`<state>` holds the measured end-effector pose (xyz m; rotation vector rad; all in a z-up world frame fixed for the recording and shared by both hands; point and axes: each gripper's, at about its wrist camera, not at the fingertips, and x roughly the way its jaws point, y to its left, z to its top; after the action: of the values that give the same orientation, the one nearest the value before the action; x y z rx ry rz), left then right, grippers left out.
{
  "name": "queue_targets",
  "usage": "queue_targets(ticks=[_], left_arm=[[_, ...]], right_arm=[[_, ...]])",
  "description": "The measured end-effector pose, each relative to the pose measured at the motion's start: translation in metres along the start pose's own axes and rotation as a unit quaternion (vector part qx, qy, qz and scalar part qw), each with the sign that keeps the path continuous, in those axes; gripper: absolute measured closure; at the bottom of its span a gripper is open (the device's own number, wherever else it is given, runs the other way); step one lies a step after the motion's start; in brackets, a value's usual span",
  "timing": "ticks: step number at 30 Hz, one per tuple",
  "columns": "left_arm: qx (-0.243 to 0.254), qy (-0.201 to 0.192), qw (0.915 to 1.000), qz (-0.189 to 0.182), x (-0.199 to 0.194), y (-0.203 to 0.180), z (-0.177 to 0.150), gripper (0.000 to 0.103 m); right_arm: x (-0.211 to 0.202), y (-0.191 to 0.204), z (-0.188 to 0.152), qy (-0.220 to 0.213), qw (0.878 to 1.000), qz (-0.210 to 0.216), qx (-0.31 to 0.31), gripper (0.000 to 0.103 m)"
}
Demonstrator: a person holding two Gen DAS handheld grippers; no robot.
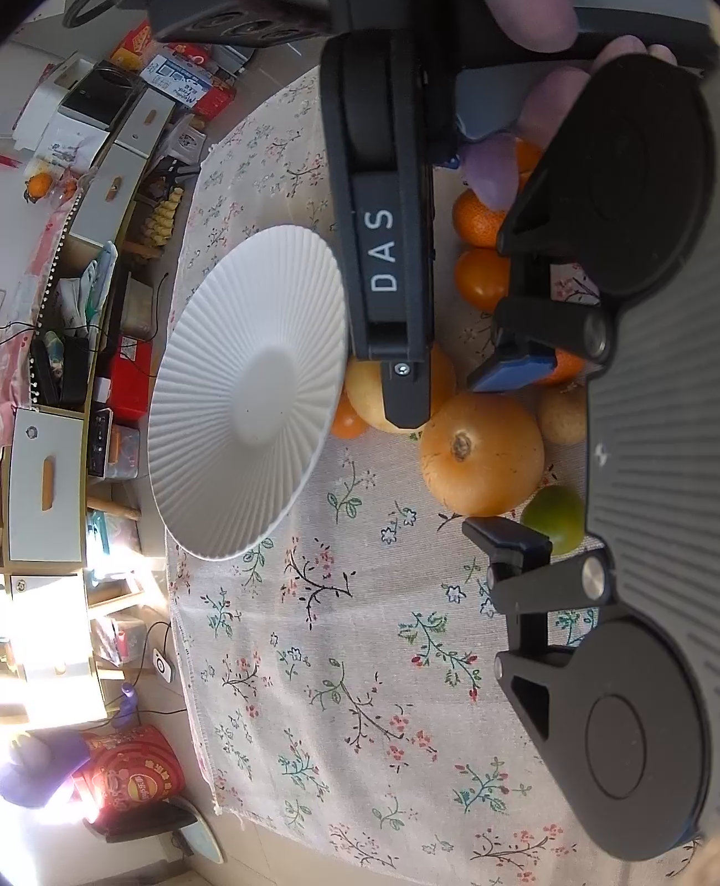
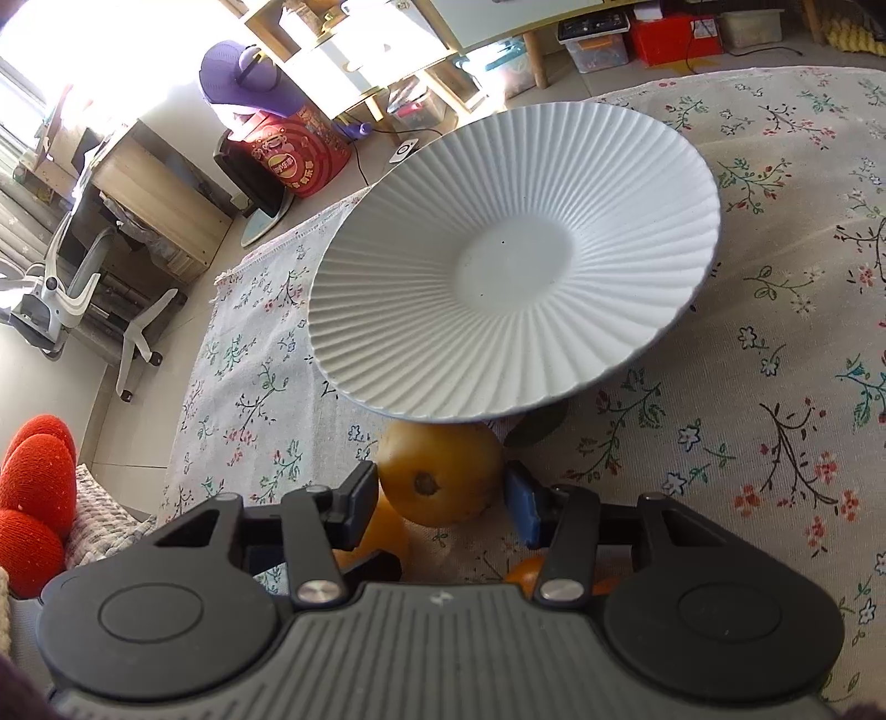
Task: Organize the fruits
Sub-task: 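Move the left tool to the large yellow fruit while the right tool approaches the other yellow fruit, then close the left gripper on one yellow fruit while the right gripper grasps the other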
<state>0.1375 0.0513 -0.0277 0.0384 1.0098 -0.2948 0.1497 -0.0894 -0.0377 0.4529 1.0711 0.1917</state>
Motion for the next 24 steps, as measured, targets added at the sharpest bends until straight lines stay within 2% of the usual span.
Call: queue_targets(ticks=[13, 20, 22, 24], left_arm=[[-0.020, 0.000, 0.9998, -0.007, -0.005, 0.006, 0.001, 0.083], [-0.019, 0.000, 0.9998, -0.005, -0.005, 0.003, 0.001, 0.083], [-0.017, 0.004, 0.9998, -0.002, -0.003, 0.002, 0.000, 0.083], [-0.014, 0.007, 0.9999, 0.001, -0.001, 0.000, 0.000, 0.083]], right_arm=[[-0.019, -0.011, 0.000, 0.010, 1.000, -0.002, 0.012, 0.060], [-0.029, -0.019, 0.002, 0.008, 1.000, 0.015, 0.016, 0.072], [-0.029, -0.019, 0.004, 0.011, 0.999, 0.026, 0.017, 0.072], [-0.026, -0.023, 0.005, 0.017, 0.998, 0.040, 0.035, 0.066]])
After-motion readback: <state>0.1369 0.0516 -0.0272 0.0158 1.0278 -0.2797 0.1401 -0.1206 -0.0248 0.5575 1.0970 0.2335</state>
